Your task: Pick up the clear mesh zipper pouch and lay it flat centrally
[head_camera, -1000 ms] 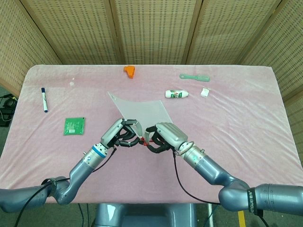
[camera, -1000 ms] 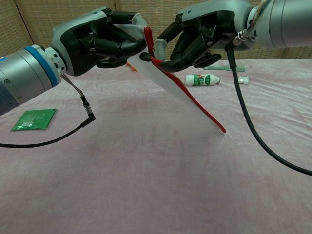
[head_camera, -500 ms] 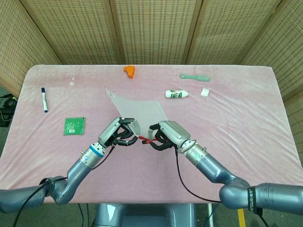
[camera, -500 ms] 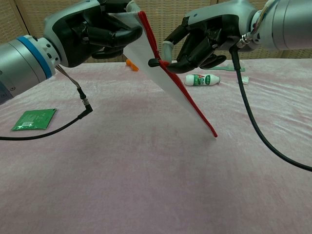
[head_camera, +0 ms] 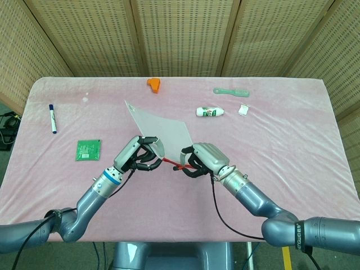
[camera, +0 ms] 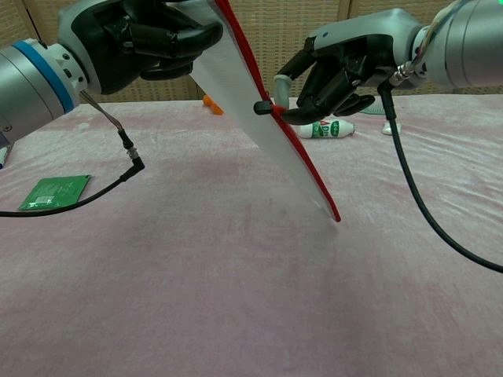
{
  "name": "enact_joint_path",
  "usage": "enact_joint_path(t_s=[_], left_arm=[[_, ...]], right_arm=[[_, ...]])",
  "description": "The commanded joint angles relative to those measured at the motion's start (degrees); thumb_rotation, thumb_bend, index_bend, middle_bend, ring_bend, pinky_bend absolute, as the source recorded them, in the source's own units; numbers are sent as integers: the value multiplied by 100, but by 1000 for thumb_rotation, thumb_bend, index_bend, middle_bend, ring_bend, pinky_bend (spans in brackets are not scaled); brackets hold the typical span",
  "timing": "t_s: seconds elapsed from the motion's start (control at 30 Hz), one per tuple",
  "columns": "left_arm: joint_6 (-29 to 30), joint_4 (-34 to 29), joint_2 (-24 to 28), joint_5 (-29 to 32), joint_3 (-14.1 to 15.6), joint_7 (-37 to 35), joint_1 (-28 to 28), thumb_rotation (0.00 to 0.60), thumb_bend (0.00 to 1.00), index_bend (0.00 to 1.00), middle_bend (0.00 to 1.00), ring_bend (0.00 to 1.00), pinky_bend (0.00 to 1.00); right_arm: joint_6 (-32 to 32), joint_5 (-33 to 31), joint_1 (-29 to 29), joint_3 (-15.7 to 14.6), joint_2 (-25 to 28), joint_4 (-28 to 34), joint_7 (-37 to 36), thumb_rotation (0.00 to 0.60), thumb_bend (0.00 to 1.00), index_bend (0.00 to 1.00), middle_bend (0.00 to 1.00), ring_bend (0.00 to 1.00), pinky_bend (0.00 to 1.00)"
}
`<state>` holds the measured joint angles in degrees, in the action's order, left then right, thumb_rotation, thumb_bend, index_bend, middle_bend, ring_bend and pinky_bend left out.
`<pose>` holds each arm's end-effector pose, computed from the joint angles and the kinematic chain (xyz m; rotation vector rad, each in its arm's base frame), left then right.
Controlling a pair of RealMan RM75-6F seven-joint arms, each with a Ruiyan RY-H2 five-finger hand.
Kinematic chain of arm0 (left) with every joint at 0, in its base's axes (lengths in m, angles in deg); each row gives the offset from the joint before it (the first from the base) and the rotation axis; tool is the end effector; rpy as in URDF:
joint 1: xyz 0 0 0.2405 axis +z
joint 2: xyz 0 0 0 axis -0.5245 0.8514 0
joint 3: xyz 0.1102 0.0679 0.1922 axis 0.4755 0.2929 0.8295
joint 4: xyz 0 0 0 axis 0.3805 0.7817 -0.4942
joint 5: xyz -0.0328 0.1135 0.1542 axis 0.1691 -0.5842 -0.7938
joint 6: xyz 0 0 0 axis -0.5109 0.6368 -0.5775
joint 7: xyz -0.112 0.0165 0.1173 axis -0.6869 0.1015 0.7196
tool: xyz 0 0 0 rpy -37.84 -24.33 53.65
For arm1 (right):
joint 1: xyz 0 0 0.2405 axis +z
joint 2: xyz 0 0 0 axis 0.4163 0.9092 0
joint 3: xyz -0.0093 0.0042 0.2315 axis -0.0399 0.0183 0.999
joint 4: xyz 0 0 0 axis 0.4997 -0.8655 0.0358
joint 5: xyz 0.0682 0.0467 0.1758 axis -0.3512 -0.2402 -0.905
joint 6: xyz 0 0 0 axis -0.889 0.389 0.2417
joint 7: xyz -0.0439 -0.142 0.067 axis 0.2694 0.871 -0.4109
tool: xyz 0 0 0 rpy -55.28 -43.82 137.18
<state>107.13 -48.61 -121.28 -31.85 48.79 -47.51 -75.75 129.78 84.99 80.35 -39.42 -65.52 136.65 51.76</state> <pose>-0.0386 0.3226 0.0315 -1.5673 -1.8294 -1.9866 -0.0307 -0.3322 0.0477 1.8700 -1.5916 1.1674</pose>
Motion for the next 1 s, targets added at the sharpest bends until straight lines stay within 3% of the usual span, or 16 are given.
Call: enact_joint_path(t_s=[0.03,0.6,0.77,1.0], left_arm=[[35,-28,24,-14,-4,9,14,600,772,829,984,853,1000],[141,-69,408,-57,-62,347,57,600,775,830,984,853,1000],[127,55,684,-65,-102,763,52,600,775,831,984,853,1000],[186,282,733,2,-55,984,124,600,775,833,984,853,1000]], right_arm=[[-22,-6,-8,-24,0,-27,20,600,1000,913,1000,951,1000],[-52,108,-232,-526,-231,-512,275,600,1000,913,1000,951,1000],[14,322,-359,-856,-492,-999,563,600,1000,913,1000,951,1000],[40,463,-483,-1097,-501,-1276,880,600,1000,913,1000,951,1000]])
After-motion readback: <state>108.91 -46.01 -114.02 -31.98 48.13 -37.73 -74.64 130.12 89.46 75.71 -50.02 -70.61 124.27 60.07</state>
